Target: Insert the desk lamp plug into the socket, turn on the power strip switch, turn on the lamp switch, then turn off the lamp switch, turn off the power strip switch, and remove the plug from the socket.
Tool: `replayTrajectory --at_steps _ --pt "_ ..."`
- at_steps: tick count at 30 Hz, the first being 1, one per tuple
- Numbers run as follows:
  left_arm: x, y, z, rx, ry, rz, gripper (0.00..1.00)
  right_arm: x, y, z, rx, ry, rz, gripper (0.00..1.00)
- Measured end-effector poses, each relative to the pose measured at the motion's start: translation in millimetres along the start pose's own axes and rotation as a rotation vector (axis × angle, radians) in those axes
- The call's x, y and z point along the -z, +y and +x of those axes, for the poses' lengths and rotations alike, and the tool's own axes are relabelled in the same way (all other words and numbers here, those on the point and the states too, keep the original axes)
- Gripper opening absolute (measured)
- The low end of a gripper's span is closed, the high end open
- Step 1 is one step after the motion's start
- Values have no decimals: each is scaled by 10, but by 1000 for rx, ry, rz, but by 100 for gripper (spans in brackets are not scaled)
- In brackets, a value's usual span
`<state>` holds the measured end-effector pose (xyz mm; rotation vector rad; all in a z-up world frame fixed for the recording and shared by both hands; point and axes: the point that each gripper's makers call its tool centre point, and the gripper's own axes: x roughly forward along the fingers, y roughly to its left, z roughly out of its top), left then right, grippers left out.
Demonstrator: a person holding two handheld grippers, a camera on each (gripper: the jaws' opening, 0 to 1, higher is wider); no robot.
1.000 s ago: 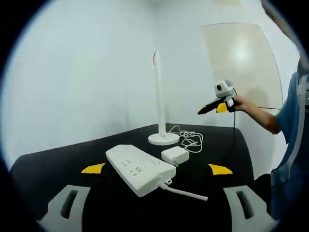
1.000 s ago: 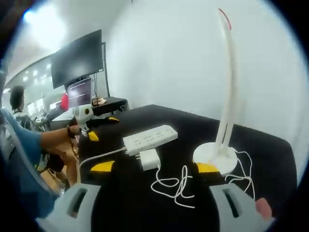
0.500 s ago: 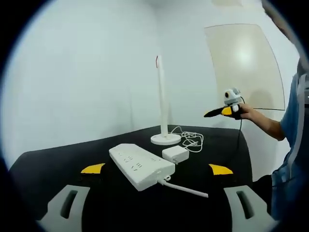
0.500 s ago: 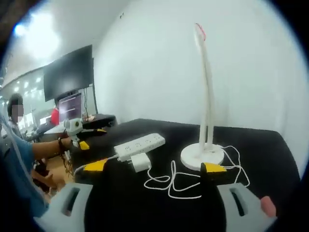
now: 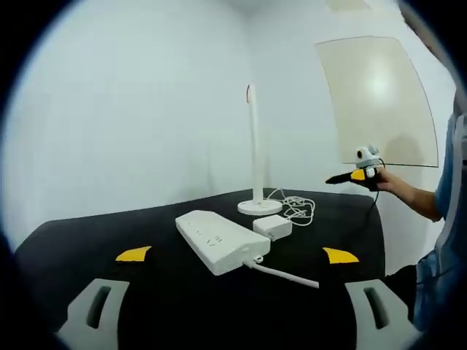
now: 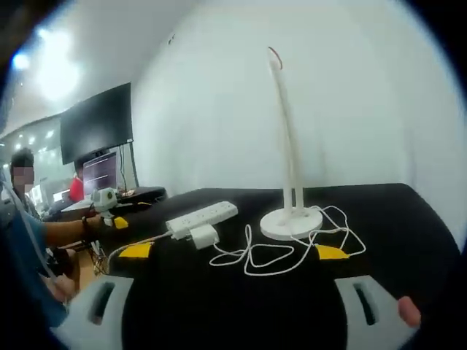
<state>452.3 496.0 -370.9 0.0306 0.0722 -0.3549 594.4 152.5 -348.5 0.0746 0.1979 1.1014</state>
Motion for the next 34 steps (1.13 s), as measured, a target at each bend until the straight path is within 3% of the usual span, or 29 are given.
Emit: replayTrajectory --at_steps 4,21,34 --pt "-14 -15 -19 -5 -11 2 89 90 -70 -67 18 -15 11 86" --pt "249 193 -53 -34 12 -48 89 404 -377 -143 94 10 66 93" --pt "255 274 -65 -61 -7 -40 89 469 -453 -157 106 -12 69 93"
